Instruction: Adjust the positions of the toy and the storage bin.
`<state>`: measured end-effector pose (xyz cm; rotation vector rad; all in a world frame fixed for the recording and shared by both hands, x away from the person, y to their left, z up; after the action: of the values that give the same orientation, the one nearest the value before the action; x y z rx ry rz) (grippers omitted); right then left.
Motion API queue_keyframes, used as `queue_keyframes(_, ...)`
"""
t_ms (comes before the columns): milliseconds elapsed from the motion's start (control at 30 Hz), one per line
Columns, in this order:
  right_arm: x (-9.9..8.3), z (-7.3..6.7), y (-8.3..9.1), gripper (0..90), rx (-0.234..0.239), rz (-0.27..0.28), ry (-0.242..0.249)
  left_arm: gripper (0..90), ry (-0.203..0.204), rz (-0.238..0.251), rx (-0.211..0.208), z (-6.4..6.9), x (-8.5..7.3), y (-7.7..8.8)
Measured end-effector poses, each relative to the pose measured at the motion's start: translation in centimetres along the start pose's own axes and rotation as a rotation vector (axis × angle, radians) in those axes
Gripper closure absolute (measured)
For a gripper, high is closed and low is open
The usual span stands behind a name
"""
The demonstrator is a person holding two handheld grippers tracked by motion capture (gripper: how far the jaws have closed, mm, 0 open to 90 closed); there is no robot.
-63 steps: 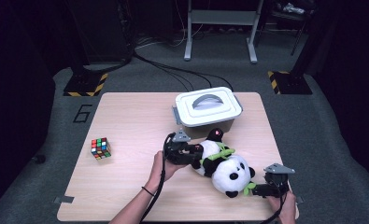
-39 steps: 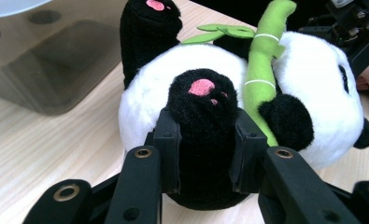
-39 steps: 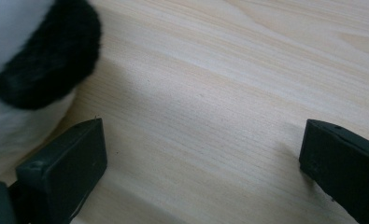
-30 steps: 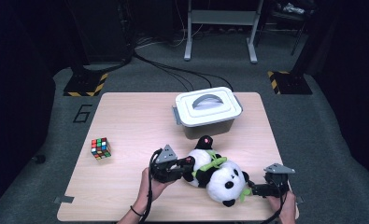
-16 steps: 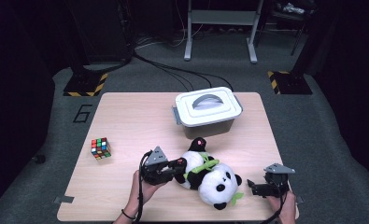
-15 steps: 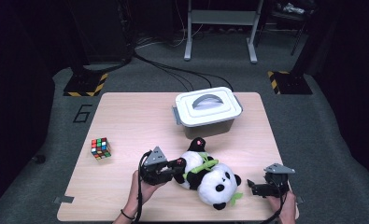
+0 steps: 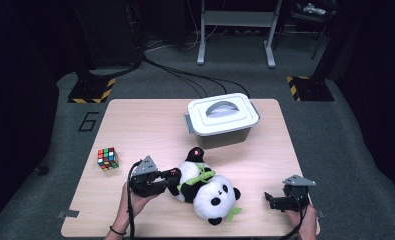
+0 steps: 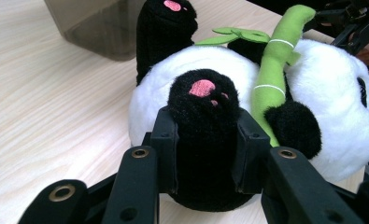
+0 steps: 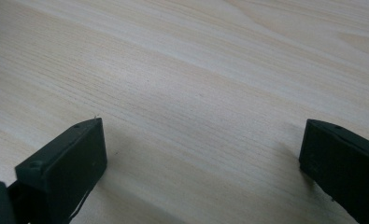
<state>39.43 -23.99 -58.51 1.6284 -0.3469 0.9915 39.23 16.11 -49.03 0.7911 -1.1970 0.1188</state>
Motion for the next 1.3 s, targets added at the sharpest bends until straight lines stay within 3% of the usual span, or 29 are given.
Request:
queue_keyframes(267,0.0,0.0,0.0,0.1,0.002,0.002,0.002,59.1,0.017,-0.003,0.012,-0.4,-0.3,0.4)
queue_keyframes(333,0.0,0.0,0.0,0.2,0.002,0.002,0.003,49.4,0.041,-0.005,0.014,-0.2,-0.2,0.5)
queue_keyframes(433,0.0,0.0,0.0,0.1,0.002,0.001,-0.001,30.7,0.034,-0.004,0.041,-0.2,0.4,0.9)
queue_keyframes(467,0.0,0.0,0.0,0.1,0.002,0.001,-0.003,25.5,0.049,0.005,0.049,0.0,0.6,1.1)
queue_keyframes(567,0.0,0.0,0.0,0.2,0.002,0.003,0.002,16.2,0.033,0.003,0.050,0.2,1.4,1.6)
queue_keyframes(700,0.0,0.0,0.0,0.1,0.002,0.002,0.002,14.0,0.024,0.010,0.046,1.0,2.7,1.4)
queue_keyframes(933,0.0,0.0,0.0,0.2,0.002,0.002,-0.001,9.9,-0.048,-0.002,0.050,3.1,4.7,-0.4)
queue_keyframes(1033,0.0,0.0,0.0,0.2,0.002,0.003,0.002,7.0,-0.082,-0.047,0.036,4.2,4.7,-2.0)
queue_keyframes(1200,0.0,0.0,0.0,0.2,0.002,0.002,0.001,7.2,-0.102,-0.081,0.043,5.0,4.4,-4.3)
queue_keyframes(1300,0.0,0.0,0.0,0.2,0.002,0.002,0.001,16.7,-0.123,-0.103,0.041,5.5,4.2,-5.2)
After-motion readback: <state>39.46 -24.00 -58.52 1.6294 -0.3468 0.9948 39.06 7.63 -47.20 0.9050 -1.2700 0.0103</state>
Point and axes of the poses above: each handheld gripper's, and its own axes: y roughly backward along the jaws, x roughly out of its top, z roughly to its right, the point moved 8 cm from there along -y, roughly forward along the jaws, and after that the axes turned 3 degrees about z, right-handed, at the moved point
